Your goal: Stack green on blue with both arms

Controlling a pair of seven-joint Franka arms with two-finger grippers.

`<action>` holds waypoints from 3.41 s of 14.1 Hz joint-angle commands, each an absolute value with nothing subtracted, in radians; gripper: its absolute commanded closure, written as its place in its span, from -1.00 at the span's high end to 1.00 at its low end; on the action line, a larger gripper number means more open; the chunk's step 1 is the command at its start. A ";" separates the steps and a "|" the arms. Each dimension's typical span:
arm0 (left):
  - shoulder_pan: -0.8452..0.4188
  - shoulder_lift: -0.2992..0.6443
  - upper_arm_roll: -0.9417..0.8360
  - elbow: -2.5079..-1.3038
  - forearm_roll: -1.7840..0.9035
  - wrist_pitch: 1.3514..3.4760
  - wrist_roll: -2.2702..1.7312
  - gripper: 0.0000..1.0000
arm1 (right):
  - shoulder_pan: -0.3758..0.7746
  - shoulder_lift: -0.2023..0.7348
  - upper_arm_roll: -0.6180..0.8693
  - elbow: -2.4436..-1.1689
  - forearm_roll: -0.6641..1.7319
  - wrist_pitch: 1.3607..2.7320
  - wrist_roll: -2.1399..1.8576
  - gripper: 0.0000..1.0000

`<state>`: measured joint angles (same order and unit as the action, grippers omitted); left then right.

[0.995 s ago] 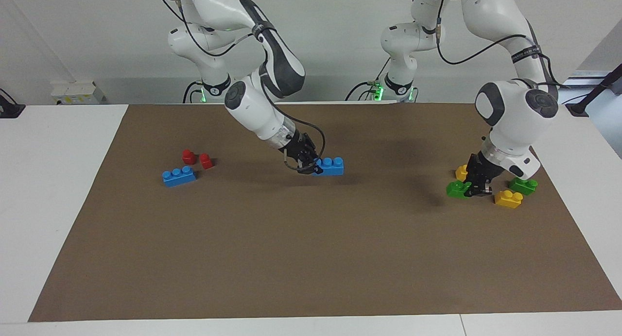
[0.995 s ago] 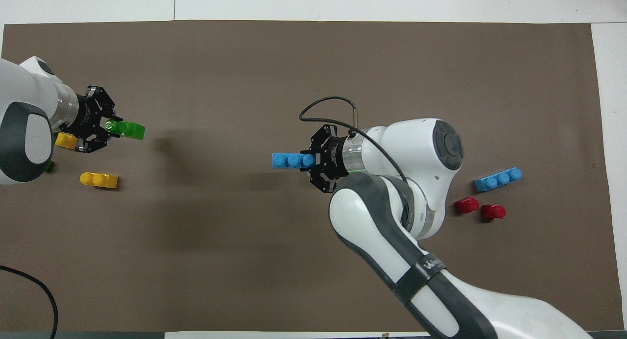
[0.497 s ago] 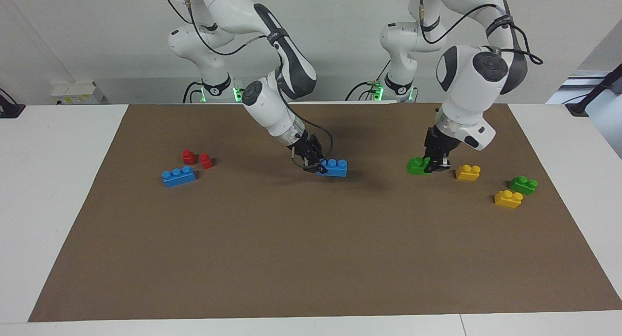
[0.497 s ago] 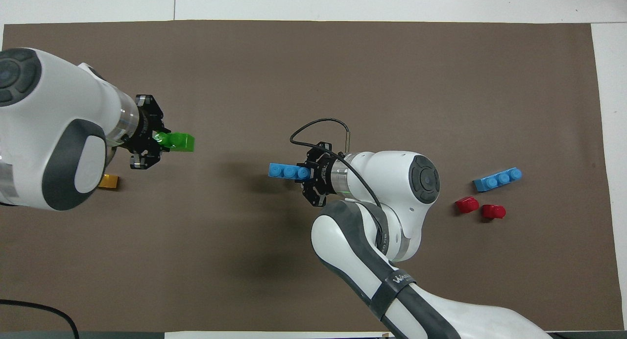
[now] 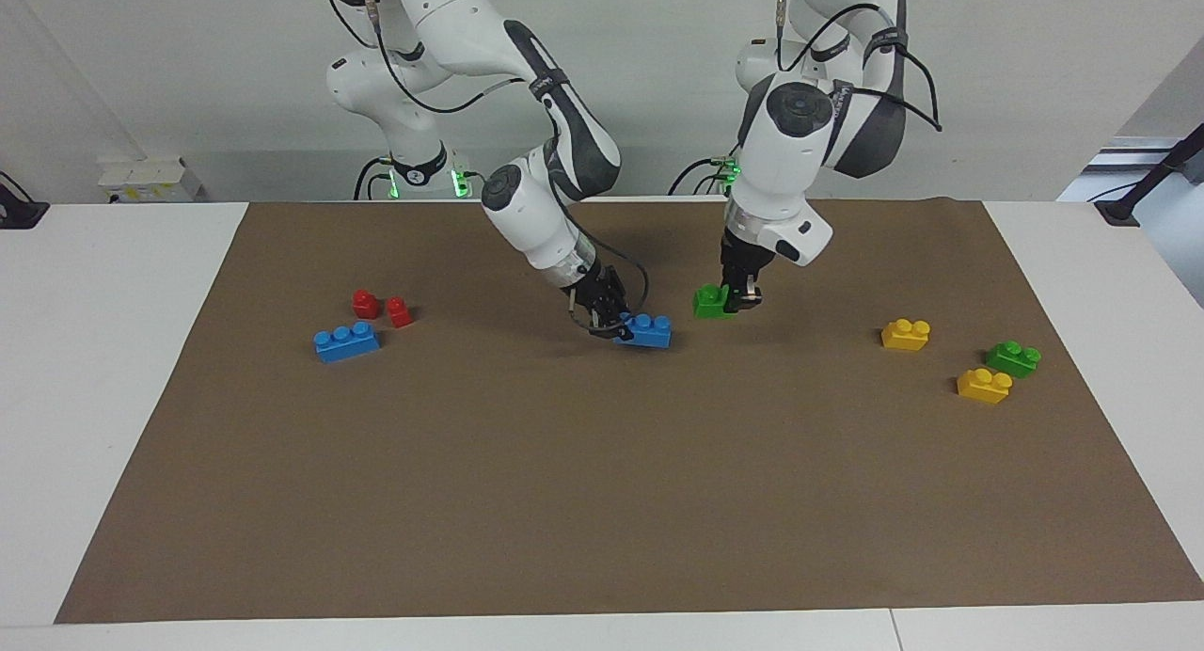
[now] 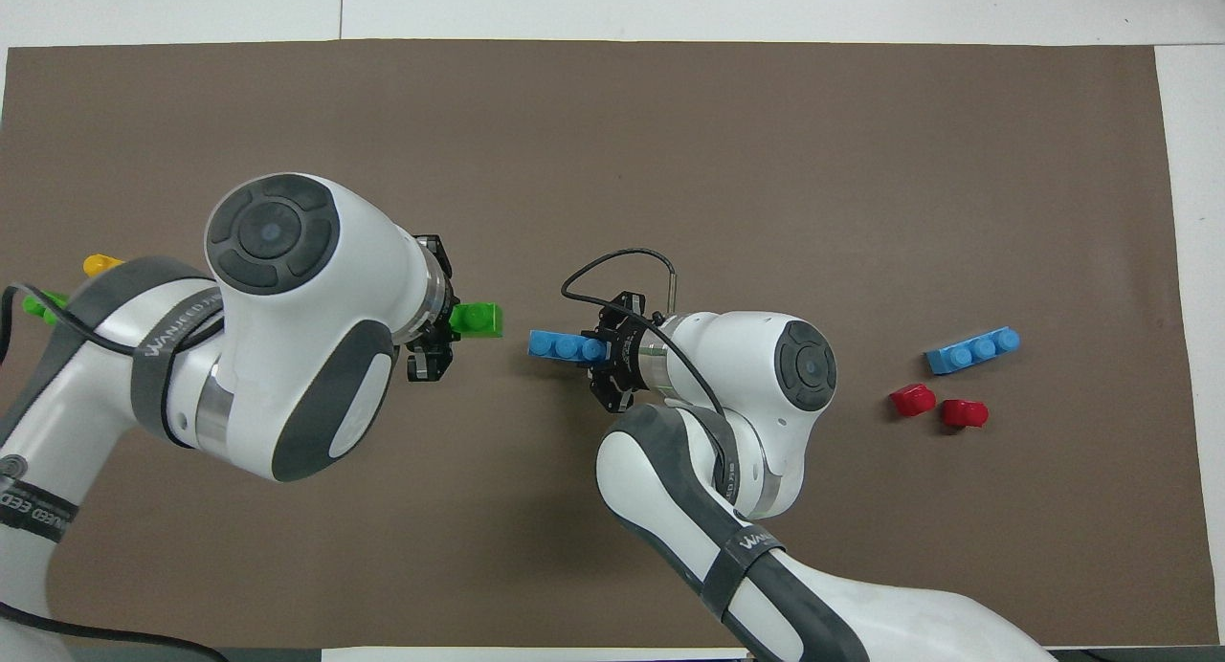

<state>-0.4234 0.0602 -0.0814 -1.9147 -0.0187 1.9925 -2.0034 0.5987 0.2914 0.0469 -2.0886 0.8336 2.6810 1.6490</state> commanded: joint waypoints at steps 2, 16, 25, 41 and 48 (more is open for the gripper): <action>-0.506 -0.015 -0.063 -2.075 0.005 2.136 -2.054 -1.00 | 0.606 0.295 0.046 -2.120 0.854 2.732 1.612 -1.00; -0.575 0.063 -0.063 -2.146 0.018 2.367 -2.052 -1.00 | 0.629 0.311 0.048 -2.126 0.971 2.732 1.454 -1.00; -0.578 0.068 -0.063 -2.143 0.067 2.267 -2.040 -1.00 | 0.629 0.311 0.048 -2.141 0.976 2.734 1.428 -1.00; -0.612 0.166 -0.063 -2.161 0.126 2.378 -2.123 -1.00 | 0.627 0.311 0.046 -2.143 0.976 2.732 1.430 -1.00; -0.502 0.065 -0.061 -2.112 0.144 2.264 -1.999 1.00 | 0.609 0.310 0.046 -2.131 0.976 2.701 1.436 1.00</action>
<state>-0.5556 0.1209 -0.0598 -2.1253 0.1267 2.3309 -2.0581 0.6209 0.3108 0.0436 -2.1277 0.9459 2.7100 1.4706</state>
